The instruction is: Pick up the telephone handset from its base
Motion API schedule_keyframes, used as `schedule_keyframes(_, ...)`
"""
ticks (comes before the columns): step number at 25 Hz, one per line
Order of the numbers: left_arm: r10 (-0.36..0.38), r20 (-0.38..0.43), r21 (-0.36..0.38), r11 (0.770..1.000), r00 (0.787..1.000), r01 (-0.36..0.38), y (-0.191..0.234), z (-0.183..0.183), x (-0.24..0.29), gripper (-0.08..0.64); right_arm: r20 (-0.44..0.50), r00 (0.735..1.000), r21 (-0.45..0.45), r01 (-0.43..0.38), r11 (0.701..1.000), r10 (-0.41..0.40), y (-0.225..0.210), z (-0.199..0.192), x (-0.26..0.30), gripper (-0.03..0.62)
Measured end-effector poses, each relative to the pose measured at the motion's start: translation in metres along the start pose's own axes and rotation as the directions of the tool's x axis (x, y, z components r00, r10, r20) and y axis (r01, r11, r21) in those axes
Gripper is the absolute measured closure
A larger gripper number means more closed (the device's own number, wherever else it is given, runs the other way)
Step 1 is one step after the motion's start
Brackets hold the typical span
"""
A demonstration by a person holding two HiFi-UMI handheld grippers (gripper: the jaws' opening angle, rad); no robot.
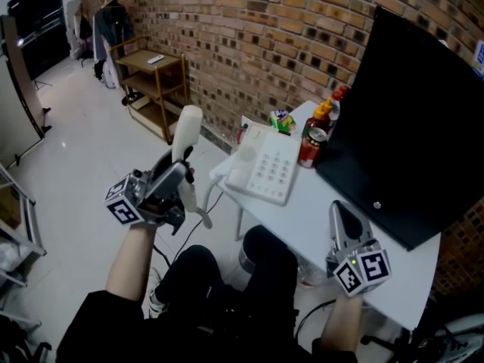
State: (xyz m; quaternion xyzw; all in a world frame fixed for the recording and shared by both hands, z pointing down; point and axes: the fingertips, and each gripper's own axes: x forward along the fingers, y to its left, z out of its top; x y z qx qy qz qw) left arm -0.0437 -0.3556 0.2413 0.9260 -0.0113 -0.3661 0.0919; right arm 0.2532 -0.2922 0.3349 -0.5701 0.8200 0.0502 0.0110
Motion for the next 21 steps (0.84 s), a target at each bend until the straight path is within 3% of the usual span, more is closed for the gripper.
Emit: schedule_keyframes(21,0.027,0.008,-0.051,0.998,1.0,-0.026,0.0097,-0.003,-0.0094,0.319,0.021,1.0,0.028,0.006,1.0,-0.006,-0.0091,-0.0021,0.009,0.584)
